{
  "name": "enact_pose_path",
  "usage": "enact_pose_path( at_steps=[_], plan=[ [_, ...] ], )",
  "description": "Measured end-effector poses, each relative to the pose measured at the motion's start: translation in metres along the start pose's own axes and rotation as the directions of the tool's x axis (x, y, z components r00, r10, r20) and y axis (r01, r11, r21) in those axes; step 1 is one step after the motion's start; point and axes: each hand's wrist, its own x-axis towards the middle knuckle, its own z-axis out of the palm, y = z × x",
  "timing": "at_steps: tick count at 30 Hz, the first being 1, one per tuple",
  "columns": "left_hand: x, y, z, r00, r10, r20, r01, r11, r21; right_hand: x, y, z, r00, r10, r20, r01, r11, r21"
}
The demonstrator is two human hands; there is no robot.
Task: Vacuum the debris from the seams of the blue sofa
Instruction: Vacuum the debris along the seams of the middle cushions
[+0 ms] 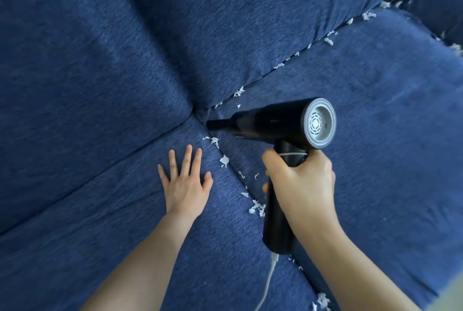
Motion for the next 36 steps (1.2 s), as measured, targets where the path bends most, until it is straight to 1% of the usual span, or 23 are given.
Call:
enact_pose_path(
  at_steps=[3, 7, 17, 22, 26, 31, 36],
  plan=[
    [-0.003, 0.001, -0.001, 1.0, 0.012, 0.01, -0.012, 1.0, -0.005, -0.009, 0.003, -0.003, 1.0, -0.02, -0.012, 0.02, 0.999, -0.033],
    [-0.006, 0.004, -0.004, 1.0, 0.022, 0.019, -0.021, 1.0, -0.022, -0.02, 0.007, -0.01, 1.0, 0.012, -0.009, -0.012, 1.0, -0.016],
    [-0.022, 0.005, 0.0, 0.997, 0.076, -0.018, -0.077, 0.996, -0.039, -0.047, 0.021, -0.021, 0.999, 0.021, -0.04, -0.024, 0.997, -0.073],
    [-0.032, 0.007, 0.0, 0.996, 0.09, -0.015, -0.09, 0.995, -0.046, -0.06, 0.026, -0.031, 0.998, 0.033, -0.06, -0.037, 0.997, -0.064],
    [-0.04, 0.009, 0.0, 0.995, 0.104, -0.004, -0.104, 0.994, -0.041, -0.066, 0.026, -0.041, 0.999, 0.022, -0.045, -0.026, 0.996, -0.084],
    [-0.051, 0.016, 0.0, 0.996, 0.089, -0.005, -0.089, 0.995, -0.055, -0.07, 0.026, -0.047, 1.0, 0.016, -0.024, -0.019, 0.992, -0.125],
    [-0.059, 0.022, 0.002, 0.998, 0.057, 0.027, -0.057, 0.998, -0.018, -0.064, 0.029, -0.061, 1.0, -0.003, -0.011, 0.001, 0.987, -0.16]
  ],
)
